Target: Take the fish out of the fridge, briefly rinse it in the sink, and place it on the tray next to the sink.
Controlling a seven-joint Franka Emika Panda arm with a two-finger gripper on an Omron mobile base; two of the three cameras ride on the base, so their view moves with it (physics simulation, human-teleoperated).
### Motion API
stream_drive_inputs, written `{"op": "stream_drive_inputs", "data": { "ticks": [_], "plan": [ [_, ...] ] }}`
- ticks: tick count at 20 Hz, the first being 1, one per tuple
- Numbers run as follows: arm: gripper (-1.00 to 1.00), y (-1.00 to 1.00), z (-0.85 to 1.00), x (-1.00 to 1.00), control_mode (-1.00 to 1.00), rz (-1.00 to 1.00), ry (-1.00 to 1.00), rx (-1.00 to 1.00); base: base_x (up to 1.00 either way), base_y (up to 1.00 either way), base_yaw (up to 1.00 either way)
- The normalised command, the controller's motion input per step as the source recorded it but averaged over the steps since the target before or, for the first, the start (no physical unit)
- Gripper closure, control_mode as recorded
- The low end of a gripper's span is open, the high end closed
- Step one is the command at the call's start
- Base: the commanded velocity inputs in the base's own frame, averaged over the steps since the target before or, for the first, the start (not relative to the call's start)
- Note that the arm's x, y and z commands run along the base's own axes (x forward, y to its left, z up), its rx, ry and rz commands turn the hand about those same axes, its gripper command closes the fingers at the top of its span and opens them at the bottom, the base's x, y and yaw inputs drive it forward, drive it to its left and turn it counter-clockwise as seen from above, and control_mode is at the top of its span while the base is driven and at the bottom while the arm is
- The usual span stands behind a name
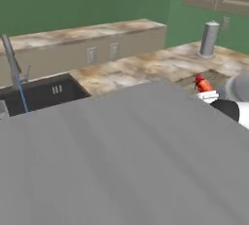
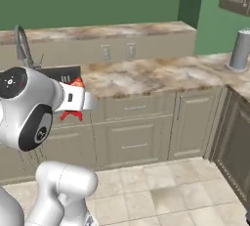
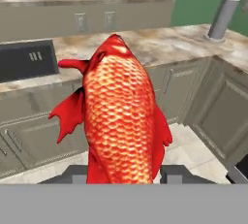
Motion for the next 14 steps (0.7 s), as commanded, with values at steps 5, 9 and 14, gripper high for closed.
{"op": "stream_drive_inputs", "data": {
  "ticks": [5, 9, 14],
  "plan": [
    [1.00, 0.00, 0.00, 0.00, 1.00, 0.00, 0.00, 0.00, 0.24, 0.00, 0.84],
    [1.00, 0.00, 0.00, 0.00, 1.00, 0.00, 0.00, 0.00, 0.92, 0.06, 0.43],
    [1.00, 0.00, 0.00, 0.00, 1.00, 0.00, 0.00, 0.00, 1.00, 0.09, 0.00]
  ]
}}
